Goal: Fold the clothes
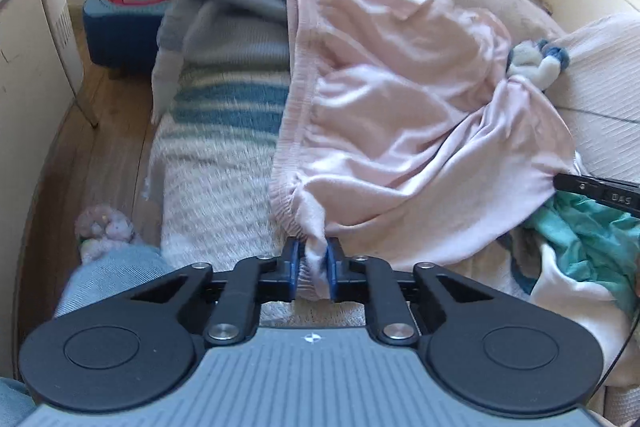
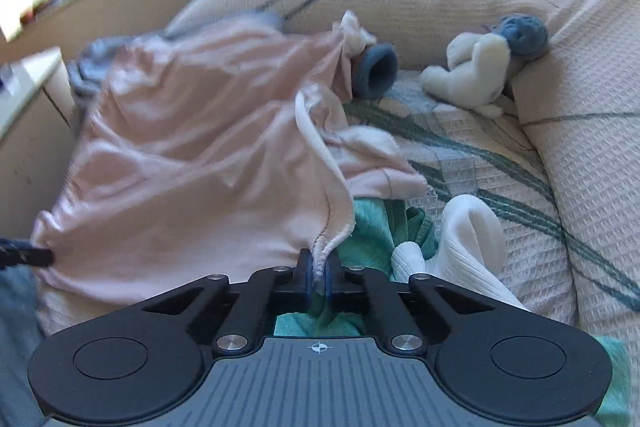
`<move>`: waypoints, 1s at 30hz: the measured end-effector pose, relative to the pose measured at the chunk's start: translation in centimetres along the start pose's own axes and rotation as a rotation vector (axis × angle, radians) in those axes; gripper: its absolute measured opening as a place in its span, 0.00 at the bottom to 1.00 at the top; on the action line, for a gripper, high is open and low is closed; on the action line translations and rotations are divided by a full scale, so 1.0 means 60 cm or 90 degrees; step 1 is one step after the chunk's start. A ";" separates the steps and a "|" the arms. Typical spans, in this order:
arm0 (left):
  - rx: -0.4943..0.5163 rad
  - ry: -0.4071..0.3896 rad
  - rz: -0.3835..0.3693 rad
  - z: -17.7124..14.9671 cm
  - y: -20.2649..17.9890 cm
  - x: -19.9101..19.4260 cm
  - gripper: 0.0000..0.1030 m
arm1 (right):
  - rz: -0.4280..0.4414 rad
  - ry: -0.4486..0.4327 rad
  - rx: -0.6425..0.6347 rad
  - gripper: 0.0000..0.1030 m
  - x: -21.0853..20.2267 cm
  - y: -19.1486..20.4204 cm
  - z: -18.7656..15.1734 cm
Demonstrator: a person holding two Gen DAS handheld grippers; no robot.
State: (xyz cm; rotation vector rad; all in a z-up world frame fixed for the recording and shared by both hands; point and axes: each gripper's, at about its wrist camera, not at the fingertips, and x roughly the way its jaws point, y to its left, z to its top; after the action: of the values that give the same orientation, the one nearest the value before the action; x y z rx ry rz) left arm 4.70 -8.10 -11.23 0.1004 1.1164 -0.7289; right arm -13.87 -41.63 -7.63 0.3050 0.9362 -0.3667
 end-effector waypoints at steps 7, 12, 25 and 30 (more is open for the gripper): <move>0.111 0.020 0.041 0.014 -0.003 -0.079 0.11 | 0.107 -0.006 0.079 0.05 -0.110 0.013 -0.005; 0.191 0.043 0.090 0.007 -0.004 -0.103 0.12 | 0.176 0.058 0.137 0.05 -0.159 0.060 -0.067; 0.189 0.100 0.124 -0.019 0.024 -0.065 0.61 | 0.119 0.204 0.126 0.12 -0.099 0.126 -0.186; 0.149 0.077 0.124 0.010 0.036 -0.096 0.66 | 0.140 0.108 0.094 0.17 -0.169 0.117 -0.114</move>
State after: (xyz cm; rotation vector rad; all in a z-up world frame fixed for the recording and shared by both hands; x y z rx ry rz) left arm 5.07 -3.93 -6.70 0.4512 1.1147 -0.6832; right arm -21.24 -30.79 -2.45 0.5761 1.0314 -0.2105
